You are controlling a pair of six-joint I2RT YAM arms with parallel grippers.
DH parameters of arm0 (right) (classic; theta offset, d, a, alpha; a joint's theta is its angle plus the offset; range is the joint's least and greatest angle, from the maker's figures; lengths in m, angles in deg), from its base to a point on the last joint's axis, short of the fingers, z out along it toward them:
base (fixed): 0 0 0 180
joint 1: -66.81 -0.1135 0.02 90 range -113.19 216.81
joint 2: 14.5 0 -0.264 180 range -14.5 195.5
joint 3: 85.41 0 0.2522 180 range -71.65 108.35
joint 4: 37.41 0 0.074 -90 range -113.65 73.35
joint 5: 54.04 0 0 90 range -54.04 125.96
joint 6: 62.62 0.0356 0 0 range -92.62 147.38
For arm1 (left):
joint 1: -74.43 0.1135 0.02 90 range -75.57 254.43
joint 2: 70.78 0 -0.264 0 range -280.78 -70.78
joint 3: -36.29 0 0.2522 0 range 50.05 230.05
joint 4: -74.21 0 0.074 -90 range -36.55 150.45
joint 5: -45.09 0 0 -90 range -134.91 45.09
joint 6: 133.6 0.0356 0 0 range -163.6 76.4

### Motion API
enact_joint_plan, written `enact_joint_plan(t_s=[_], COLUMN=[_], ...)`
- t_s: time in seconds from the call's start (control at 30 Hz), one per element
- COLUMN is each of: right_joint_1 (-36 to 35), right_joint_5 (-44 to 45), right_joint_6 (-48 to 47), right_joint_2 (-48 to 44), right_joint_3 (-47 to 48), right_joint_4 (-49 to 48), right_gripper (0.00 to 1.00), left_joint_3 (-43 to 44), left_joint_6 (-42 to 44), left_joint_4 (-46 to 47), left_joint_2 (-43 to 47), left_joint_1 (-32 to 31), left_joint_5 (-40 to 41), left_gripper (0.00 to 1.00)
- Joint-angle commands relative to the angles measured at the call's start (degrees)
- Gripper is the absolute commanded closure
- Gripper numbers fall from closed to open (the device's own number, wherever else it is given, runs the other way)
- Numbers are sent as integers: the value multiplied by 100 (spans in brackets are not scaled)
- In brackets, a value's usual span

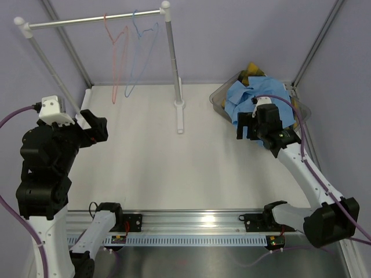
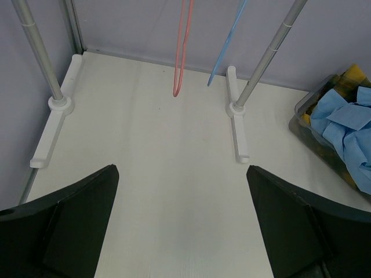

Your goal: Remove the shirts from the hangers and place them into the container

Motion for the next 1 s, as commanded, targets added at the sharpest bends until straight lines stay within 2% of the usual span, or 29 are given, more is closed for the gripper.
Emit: enact_joint_plan(t_s=[0.0, 0.27, 0.5, 0.6, 0.63, 0.73, 0.77, 0.83, 0.97], right_joint_1=[-29, -91, -100, -100, -100, -91, -82, -47, 391], right_joint_5=[474, 993, 1291, 1388, 1415, 1634, 1756, 1828, 1784], right_joint_6=[-55, -142, -231, -274, -283, -353, -397, -424, -258], right_joint_2=[393, 1485, 1942, 2004, 2022, 2075, 2092, 2127, 2145], right_joint_3=[313, 480, 708, 822, 840, 919, 937, 1025, 1297], right_joint_4=[-454, -1044, -1079, -1053, -1044, -1035, -1026, -1026, -982], right_gripper=[0, 5, 21, 41, 59, 80, 91, 99, 100], left_joint_3=[-10, -212, -248, -239, -230, -239, -239, -230, -204], left_joint_6=[16, 60, 95, 104, 113, 122, 139, 157, 183], left_joint_4=[203, 203, 212, 203, 212, 203, 203, 194, 203], left_joint_2=[-22, 127, 163, 154, 145, 154, 163, 145, 145], left_joint_1=[-24, -24, -33, -59, -59, -85, -86, -103, -121], left_joint_5=[35, 78, 87, 96, 96, 122, 131, 149, 193], left_gripper=[1, 1, 1, 1, 1, 1, 1, 1, 1])
